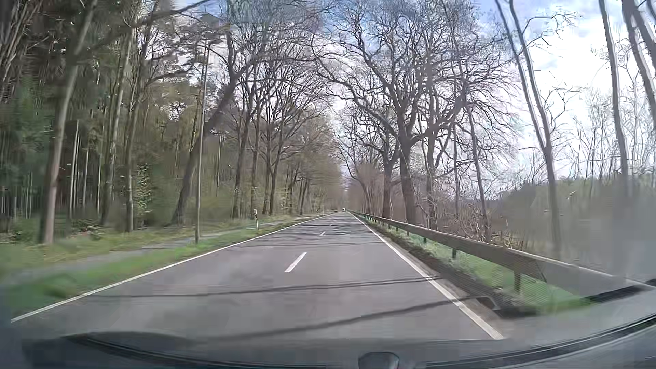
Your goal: Follow the waypoints while adhering to traffic rules and regulations
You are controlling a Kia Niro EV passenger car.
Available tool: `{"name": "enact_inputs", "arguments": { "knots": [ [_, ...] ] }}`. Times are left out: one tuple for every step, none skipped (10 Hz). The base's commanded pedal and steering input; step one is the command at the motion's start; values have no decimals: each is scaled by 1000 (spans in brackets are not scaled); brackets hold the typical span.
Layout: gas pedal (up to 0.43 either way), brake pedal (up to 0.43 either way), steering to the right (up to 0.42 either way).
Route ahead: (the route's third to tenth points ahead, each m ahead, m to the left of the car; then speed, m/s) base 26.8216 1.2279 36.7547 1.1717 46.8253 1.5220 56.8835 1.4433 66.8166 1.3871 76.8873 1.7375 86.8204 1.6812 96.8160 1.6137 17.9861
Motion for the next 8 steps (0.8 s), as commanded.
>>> {"name": "enact_inputs", "arguments": {
  "knots": [
    [67,0,1],
    [67,0,1],
    [67,0,1],
    [67,0,0],
    [87,0,1],
    [87,6,1],
    [87,0,1],
    [87,0,1]
  ]
}}
